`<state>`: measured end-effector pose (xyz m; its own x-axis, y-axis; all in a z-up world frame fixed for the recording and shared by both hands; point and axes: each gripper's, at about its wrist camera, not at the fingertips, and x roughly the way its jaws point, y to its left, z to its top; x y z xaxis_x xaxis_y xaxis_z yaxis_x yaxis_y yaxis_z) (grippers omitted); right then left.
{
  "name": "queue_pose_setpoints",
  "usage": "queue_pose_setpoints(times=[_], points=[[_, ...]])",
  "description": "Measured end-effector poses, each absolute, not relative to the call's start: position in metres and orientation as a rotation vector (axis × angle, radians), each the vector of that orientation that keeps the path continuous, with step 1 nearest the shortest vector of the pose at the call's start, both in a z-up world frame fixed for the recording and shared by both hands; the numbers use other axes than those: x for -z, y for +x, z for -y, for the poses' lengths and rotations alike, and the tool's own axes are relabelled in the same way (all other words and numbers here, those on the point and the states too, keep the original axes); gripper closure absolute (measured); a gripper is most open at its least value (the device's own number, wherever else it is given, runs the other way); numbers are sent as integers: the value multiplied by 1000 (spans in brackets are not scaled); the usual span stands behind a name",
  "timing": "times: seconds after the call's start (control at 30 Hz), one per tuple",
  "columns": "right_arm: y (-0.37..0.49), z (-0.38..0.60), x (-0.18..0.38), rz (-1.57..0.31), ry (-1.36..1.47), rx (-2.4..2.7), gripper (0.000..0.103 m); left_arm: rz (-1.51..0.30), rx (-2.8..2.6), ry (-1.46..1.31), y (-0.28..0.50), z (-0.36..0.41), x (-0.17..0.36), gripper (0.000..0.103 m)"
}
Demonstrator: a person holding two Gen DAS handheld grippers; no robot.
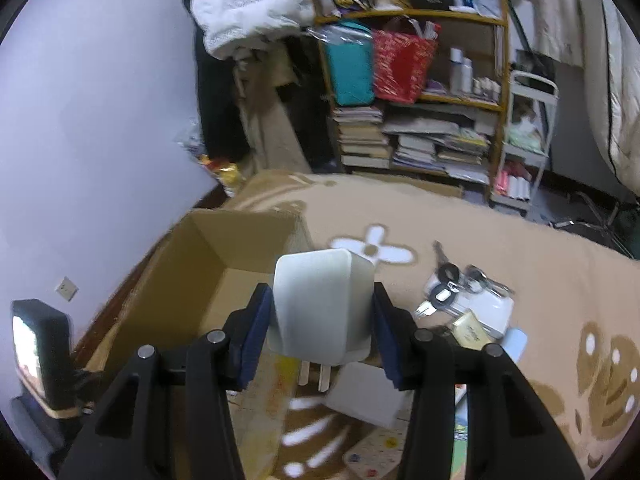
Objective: Organize rigid objects
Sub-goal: 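Lift the white charger with the right gripper and drop it into the box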
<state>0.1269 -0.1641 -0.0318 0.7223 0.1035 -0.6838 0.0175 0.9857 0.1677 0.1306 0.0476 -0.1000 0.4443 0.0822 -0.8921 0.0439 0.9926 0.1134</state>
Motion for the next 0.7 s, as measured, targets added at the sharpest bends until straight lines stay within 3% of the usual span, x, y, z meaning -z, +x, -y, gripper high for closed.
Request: queue_pose_setpoints(times=[0.7], points=[[123,111,39,-797,185,-180,51,-1104,-14,138,129,-44,101,85]])
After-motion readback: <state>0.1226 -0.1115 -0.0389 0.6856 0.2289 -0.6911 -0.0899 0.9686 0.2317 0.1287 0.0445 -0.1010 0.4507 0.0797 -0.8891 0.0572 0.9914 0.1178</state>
